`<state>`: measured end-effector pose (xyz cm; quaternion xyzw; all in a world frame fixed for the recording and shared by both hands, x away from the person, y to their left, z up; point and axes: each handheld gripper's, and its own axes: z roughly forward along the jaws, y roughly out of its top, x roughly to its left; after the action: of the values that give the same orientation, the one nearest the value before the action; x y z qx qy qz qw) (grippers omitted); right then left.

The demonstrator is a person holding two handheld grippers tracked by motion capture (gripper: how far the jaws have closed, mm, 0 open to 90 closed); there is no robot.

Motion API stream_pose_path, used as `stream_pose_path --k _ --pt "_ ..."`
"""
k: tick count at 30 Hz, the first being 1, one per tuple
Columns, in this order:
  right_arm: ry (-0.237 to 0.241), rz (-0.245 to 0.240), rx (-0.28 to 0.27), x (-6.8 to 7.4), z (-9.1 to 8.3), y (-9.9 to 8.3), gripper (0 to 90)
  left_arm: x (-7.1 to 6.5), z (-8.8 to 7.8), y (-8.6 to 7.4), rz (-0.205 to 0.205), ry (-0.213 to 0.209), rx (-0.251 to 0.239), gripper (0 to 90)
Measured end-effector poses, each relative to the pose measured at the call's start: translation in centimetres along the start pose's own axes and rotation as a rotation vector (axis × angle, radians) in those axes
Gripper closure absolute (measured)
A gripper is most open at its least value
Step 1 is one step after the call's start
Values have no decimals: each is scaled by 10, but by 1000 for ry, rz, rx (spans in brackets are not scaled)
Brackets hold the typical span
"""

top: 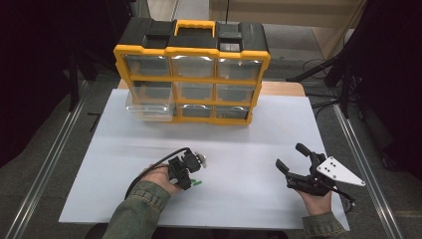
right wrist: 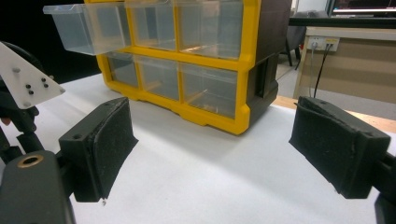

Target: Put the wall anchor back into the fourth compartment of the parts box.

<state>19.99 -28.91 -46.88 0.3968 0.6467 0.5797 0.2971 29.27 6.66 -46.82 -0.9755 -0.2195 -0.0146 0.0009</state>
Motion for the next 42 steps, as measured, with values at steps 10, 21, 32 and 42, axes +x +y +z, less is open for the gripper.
stream_pose_path --k 10,21,32,42 --pt "-1 -3 4 0 1 0 134 1 0 0 20 -5 -5 838" --pt "-1 -2 7 0 1 -1 133 2 0 -1 32 -12 -7 846" --pt "4 -8 13 0 3 -2 133 9 -36 -3 67 15 -15 847" --pt "13 -5 19 1 3 -2 133 28 -89 -6 49 27 -22 846"
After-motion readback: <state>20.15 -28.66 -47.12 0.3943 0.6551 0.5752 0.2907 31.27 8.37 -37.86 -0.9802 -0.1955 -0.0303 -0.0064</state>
